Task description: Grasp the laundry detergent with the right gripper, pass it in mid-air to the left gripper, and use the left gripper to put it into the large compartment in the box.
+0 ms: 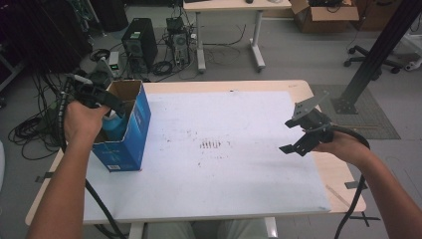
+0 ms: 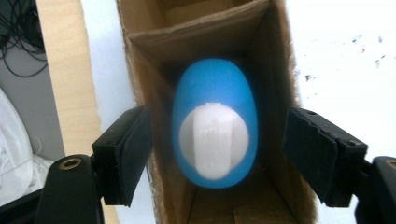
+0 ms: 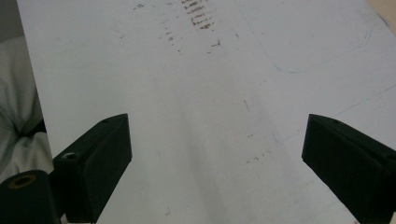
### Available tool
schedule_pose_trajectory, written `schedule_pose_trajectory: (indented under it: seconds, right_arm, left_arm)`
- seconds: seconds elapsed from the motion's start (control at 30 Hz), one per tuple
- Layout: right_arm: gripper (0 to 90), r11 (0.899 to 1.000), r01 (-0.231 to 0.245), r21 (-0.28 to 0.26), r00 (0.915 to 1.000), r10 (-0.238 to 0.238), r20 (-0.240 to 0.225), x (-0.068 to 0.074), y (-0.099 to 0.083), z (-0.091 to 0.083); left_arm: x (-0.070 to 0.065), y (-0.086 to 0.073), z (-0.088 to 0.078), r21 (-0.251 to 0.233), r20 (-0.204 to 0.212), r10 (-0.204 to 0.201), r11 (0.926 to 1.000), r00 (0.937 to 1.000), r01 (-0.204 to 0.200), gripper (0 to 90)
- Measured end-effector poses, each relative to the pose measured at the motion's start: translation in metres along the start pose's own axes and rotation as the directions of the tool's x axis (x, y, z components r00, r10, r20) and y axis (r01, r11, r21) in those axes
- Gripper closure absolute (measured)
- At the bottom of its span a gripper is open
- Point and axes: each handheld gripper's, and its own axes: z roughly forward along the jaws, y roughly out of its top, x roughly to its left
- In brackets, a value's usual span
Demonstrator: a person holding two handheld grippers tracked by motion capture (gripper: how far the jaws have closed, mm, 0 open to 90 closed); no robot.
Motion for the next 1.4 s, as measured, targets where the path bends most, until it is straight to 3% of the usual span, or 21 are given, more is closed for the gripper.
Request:
schedule_pose_trajectory:
  seconds: [0.2,0.4,0.67,0.9,1.0,1.13,1.27,1.4]
  right_arm:
    - [8.0,1.0,-0.005,-0.008,1.0,0.005,0.004,0.0,-0.001,-0.006]
    - [7.9,1.0,-0.009,-0.005,0.9999,0.009,0.012,0.001,0.0,-0.012]
    - [7.6,1.0,-0.004,-0.008,0.9998,0.004,0.017,0.003,0.003,-0.016]
    - [7.2,1.0,-0.007,-0.016,0.9998,0.007,0.02,0.005,0.005,-0.02]
    - [6.9,1.0,-0.009,-0.018,0.9997,0.009,0.02,0.005,0.006,-0.023]
    - [5.3,0.999,-0.025,-0.023,0.9995,0.025,0.016,0.005,0.007,-0.025]
    - [4.5,0.999,-0.029,-0.014,0.9995,0.029,0.008,0.005,0.01,-0.026]
    - [4.1,1.0,-0.027,-0.006,0.9996,0.027,0.006,0.005,0.012,-0.027]
  left_arm:
    - [-0.003,0.0,-0.022,-0.015,0.002,0.018,0.9997,0.9998,-0.018,19.3]
    - [-0.015,0.0,-0.051,-0.054,0.017,0.076,0.9957,0.997,-0.075,14.3]
    - [-0.042,-0.001,-0.083,-0.111,0.031,0.191,0.9761,0.981,-0.187,9.3]
    - [-0.062,0.001,-0.096,-0.129,0.05,0.258,0.9597,0.9649,-0.25,8.5]
    - [-0.073,0.002,-0.101,-0.136,0.053,0.292,0.9496,0.955,-0.283,8.3]
    - [-0.09,0.004,-0.105,-0.138,0.058,0.345,0.9322,0.9368,-0.335,8.3]
    - [-0.105,0.008,-0.105,-0.135,0.075,0.396,0.9132,0.915,-0.385,7.6]
    - [-0.121,0.01,-0.101,-0.13,0.09,0.455,0.8872,0.8859,-0.443,6.6]
